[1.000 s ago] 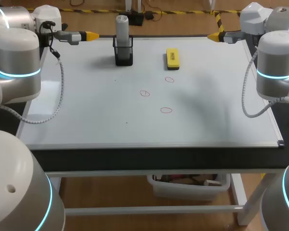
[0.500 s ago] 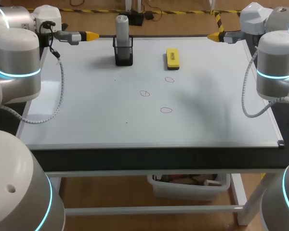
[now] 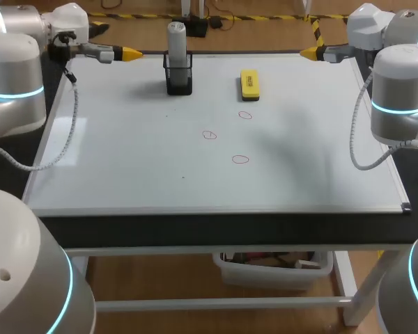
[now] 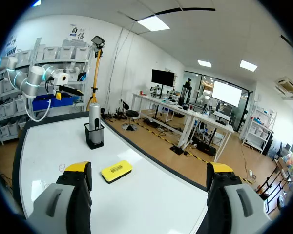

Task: Pick up the inspection probe, press it on each red-marked spot on the whiteboard one by one, put down the probe, pick up the eraser, and wipe off all the red marks.

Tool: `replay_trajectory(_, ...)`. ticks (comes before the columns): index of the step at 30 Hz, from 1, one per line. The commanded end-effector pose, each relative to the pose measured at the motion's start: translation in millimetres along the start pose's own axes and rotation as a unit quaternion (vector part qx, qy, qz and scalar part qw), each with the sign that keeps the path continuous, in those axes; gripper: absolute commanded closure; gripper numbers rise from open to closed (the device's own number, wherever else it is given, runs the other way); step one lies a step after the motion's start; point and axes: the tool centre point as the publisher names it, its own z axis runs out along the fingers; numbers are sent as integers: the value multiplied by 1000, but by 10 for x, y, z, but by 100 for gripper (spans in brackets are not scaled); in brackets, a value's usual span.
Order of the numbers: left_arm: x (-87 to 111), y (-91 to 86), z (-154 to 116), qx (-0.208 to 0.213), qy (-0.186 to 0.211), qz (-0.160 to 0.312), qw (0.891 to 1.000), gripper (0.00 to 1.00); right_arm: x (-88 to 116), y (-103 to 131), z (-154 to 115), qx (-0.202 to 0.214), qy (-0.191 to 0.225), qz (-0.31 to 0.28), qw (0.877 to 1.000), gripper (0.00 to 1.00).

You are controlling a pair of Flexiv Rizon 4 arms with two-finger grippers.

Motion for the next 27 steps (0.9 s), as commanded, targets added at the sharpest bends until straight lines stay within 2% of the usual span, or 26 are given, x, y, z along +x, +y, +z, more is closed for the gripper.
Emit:
replay_trajectory(1, -237, 97, 224, 53, 113, 37, 991, 0, -6, -1, 2, 0, 1, 0, 1000, 0)
replay_trajectory(5, -286, 101, 371, 78, 171, 54, 981, 0, -6, -1, 2, 0, 1, 0, 1000, 0)
replay_trajectory(8, -329, 106, 469, 77, 195, 60, 976, 0, -6, -1, 2, 0, 1, 0, 1000, 0)
replay_trajectory(10, -363, 116, 525, 92, 214, 62, 971, 0, -6, -1, 2, 0, 1, 0, 1000, 0)
replay_trajectory(14, -392, 122, 624, 106, 238, 62, 963, 0, -6, -1, 2, 0, 1, 0, 1000, 0)
replay_trajectory(17, -386, 143, 748, 108, 245, 55, 962, 0, -6, -1, 2, 0, 1, 0, 1000, 0)
replay_trajectory(27, -228, 139, 1088, 112, 270, 45, 955, 0, -6, -1, 2, 0, 1, 0, 1000, 0)
